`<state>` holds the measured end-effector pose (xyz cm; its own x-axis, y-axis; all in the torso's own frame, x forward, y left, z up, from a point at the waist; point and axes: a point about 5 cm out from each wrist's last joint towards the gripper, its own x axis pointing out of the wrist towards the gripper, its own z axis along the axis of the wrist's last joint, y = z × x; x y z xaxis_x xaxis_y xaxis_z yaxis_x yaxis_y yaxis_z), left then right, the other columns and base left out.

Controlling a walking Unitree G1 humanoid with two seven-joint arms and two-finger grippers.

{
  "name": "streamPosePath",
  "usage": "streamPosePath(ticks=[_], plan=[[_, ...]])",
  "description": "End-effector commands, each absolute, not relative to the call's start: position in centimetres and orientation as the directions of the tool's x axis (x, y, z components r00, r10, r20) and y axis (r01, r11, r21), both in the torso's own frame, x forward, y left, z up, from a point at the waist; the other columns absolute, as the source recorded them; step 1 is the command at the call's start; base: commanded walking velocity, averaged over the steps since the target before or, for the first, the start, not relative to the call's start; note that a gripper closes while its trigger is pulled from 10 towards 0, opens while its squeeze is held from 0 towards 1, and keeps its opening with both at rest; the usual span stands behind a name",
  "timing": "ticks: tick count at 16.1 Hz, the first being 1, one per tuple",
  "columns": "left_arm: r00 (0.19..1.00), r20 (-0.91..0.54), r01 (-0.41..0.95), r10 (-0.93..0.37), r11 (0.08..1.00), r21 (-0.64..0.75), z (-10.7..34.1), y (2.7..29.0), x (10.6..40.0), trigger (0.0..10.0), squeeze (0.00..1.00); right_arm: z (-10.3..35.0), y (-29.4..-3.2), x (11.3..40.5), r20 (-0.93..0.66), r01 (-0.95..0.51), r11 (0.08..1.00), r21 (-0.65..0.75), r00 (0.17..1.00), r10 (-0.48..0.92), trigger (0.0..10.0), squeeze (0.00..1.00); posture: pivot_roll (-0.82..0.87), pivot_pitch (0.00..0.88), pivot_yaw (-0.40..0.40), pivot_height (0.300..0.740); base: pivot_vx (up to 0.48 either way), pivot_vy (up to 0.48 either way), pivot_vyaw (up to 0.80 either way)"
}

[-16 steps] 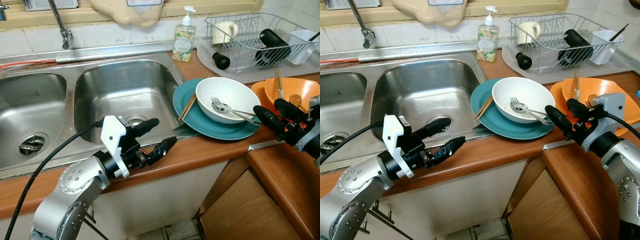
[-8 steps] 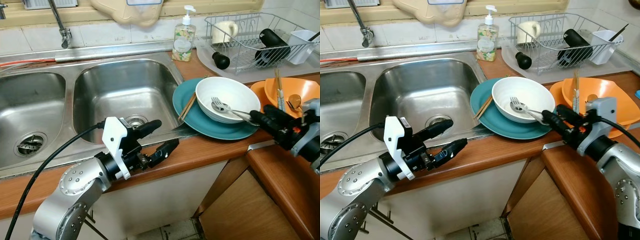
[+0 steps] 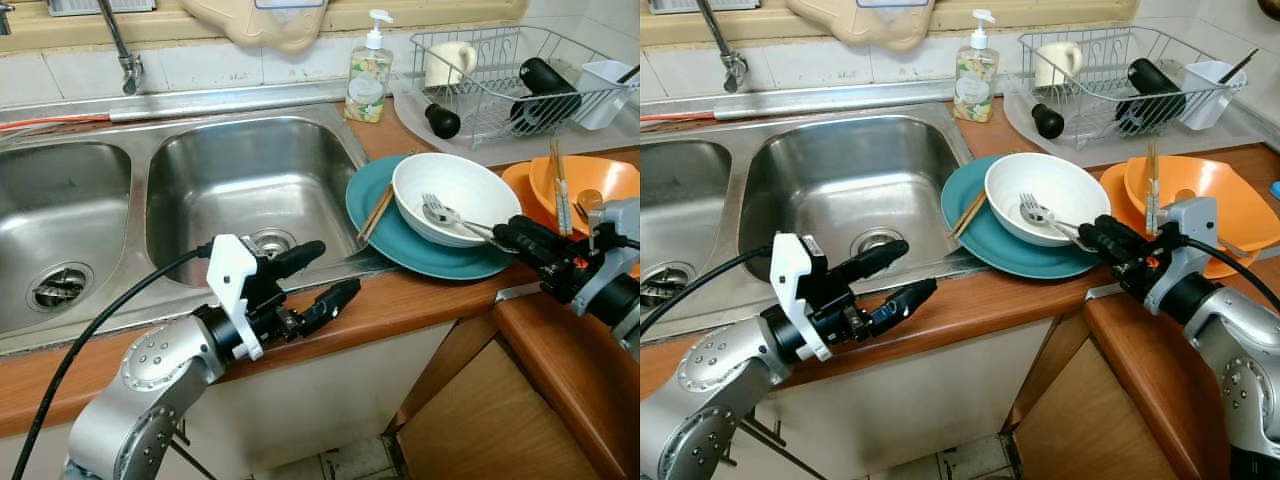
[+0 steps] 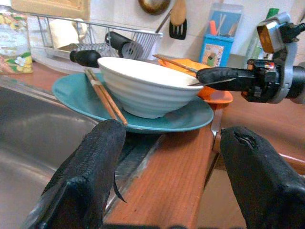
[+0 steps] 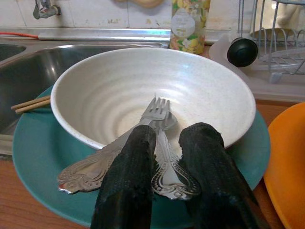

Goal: Kitchen organization

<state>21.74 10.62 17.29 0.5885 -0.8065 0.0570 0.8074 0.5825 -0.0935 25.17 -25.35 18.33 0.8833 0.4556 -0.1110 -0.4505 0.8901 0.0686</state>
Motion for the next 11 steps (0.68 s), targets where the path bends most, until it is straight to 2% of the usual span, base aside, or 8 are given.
streamPosePath(ticks=[1, 5, 11], plan=[[0.575, 0.062, 0.817, -0.815, 0.570, -0.088, 17.6, 10.3, 21.6, 10.0, 0.00, 18.1, -25.4, 25.5, -0.127, -0.442, 0.894, 0.076, 0.885, 0.448, 0.0, 0.00, -0.13, 0.000, -0.009, 0.740, 0.000, 0.000, 0.00], [0.572, 0.066, 0.819, -0.818, 0.566, -0.089, 17.7, 10.3, 21.6, 10.0, 0.00, 18.7, -25.5, 25.7, -0.102, -0.424, 0.903, 0.073, 0.897, 0.429, 0.0, 0.00, -0.13, 0.000, -0.009, 0.740, 0.000, 0.000, 0.00], [0.584, 0.074, 0.812, -0.808, 0.583, -0.037, 18.2, 10.2, 22.2, 10.0, 0.00, 22.0, -26.2, 26.7, 0.003, -0.360, 0.932, -0.035, 0.933, 0.360, 0.0, 0.00, -0.14, 0.000, -0.005, 0.740, 0.000, 0.000, 0.00]])
